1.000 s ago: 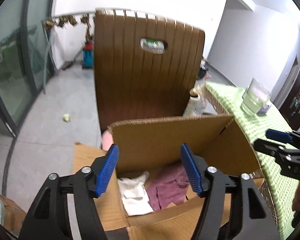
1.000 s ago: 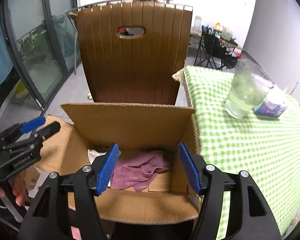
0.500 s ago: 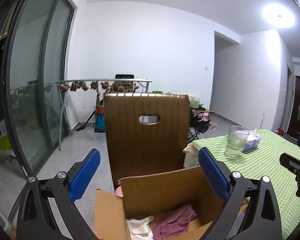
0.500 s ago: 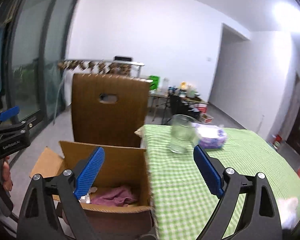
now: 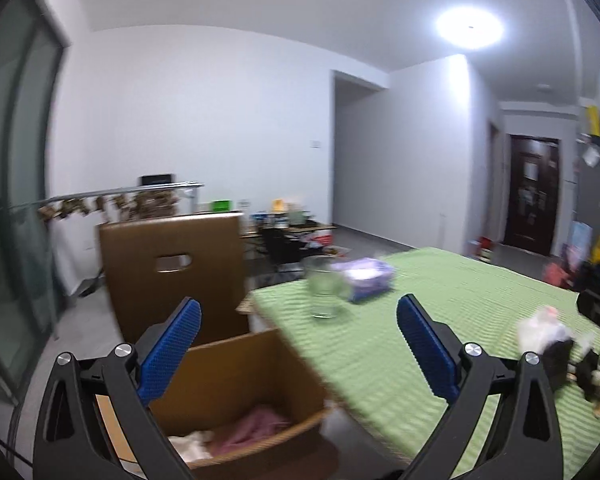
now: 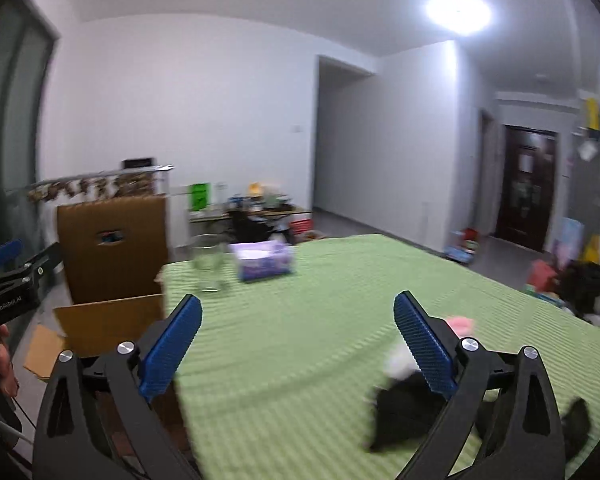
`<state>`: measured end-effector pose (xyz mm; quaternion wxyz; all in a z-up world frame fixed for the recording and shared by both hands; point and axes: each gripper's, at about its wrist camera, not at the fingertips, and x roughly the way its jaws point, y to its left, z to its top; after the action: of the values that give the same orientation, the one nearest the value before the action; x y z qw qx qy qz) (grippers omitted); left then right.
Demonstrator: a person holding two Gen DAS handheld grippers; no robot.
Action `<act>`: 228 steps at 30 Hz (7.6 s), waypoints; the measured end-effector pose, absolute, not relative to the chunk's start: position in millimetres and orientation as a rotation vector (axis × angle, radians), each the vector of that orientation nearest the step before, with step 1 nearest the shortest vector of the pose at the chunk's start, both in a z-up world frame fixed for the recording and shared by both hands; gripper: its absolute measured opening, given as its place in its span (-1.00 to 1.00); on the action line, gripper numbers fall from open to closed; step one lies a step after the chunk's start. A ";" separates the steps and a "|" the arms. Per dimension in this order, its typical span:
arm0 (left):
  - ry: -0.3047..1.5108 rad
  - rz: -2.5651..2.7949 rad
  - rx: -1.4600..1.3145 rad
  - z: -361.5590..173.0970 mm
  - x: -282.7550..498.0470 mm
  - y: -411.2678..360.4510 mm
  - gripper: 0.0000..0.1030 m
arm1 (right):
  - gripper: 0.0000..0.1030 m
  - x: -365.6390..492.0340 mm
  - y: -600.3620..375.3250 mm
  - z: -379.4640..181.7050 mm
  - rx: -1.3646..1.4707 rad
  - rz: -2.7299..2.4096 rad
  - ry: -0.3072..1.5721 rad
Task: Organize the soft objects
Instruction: 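Withdraw both tools from the box back over the table, then grasp a black glove with the left gripper while the right grasps another black glove, then carry the black gloves to the cardboard box and open both grippers, then move both tools back over the table toward the remaining clothes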
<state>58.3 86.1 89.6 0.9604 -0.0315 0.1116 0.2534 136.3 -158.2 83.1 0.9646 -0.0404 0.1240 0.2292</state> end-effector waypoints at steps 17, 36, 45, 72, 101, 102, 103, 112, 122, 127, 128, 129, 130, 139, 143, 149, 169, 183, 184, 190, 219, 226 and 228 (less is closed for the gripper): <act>0.319 0.066 0.132 70.4 77.6 -99.3 0.85 | 0.81 64.4 -358.0 48.3 0.057 -0.029 0.377; 0.520 -0.110 0.236 22.6 195.2 -155.3 0.85 | 0.81 79.5 -426.0 -5.4 0.194 -0.090 0.589; 0.597 -0.140 0.273 -7.9 271.2 -152.6 0.85 | 0.38 115.2 -421.5 -3.4 0.217 -0.036 0.621; 0.426 -0.384 0.058 82.0 208.7 -96.2 -0.94 | -0.73 132.8 -399.5 87.8 0.171 -0.052 0.444; 0.465 -0.104 -0.115 52.2 85.7 92.7 -0.93 | 0.17 131.1 -274.5 -13.5 0.139 0.108 0.794; 0.479 -0.096 -0.116 47.7 88.7 93.5 -0.93 | 0.17 128.1 -276.9 -10.9 0.132 0.095 0.780; 0.488 -0.094 -0.118 42.8 92.2 94.0 -0.93 | 0.17 126.1 -283.6 -5.9 0.128 0.083 0.768; 0.540 -0.124 -0.090 21.3 108.2 70.0 -0.93 | 0.17 123.4 -290.4 6.4 0.103 0.084 0.722; 0.565 -0.137 -0.052 17.0 117.1 47.7 -0.93 | -0.87 127.4 -263.2 8.4 -0.027 0.094 0.665; 0.531 -0.142 -0.054 30.0 112.0 42.3 -0.93 | -0.87 92.2 -279.7 73.1 -0.007 0.061 0.475; 0.523 -0.145 -0.056 32.4 110.2 41.3 -0.93 | -0.87 85.7 -282.9 84.2 -0.003 0.059 0.442; 0.515 -0.148 -0.058 34.5 108.4 40.4 -0.93 | -0.87 77.9 -286.5 97.0 -0.002 0.060 0.412; 0.508 -0.151 -0.062 36.4 106.5 39.8 -0.93 | -0.87 75.0 -288.6 101.8 -0.005 0.058 0.402; 0.494 -0.135 -0.078 38.2 99.5 47.1 -0.93 | -0.87 83.7 -274.7 106.2 -0.027 0.095 0.406; 0.504 -0.080 -0.102 32.9 102.8 71.5 -0.93 | -0.87 108.7 -243.1 99.1 -0.045 0.164 0.440; 0.521 0.058 -0.178 21.7 99.3 140.4 -0.93 | -0.87 161.7 -140.9 86.7 -0.114 0.374 0.497; 0.689 0.613 -0.506 -65.5 24.3 382.1 -0.93 | -0.87 197.3 223.6 3.7 -0.384 1.049 0.730; 0.826 0.584 -0.530 -104.6 39.4 383.1 0.13 | 0.05 198.0 274.5 -59.6 -0.438 1.054 0.884; 0.820 0.593 -0.529 -102.7 37.1 384.3 0.13 | 0.05 198.3 272.1 -58.6 -0.453 1.045 0.878; 0.786 0.644 -0.536 -92.7 33.2 384.6 0.14 | 0.10 199.5 243.5 -52.0 -0.461 1.004 0.877; 0.574 0.488 -0.205 7.9 97.3 175.9 0.66 | 0.43 181.2 -102.1 28.4 -0.087 0.477 0.593; 0.569 0.254 -0.097 22.0 132.1 75.2 0.73 | 0.46 156.8 -232.6 20.9 0.005 0.213 0.610; 0.576 0.210 -0.075 21.9 139.6 51.9 0.73 | 0.46 146.4 -266.8 14.7 0.035 0.147 0.626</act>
<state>139.6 51.9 21.9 0.9526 -0.0371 0.2836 0.1035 146.4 -266.8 14.7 0.9487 0.0173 0.3074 0.0722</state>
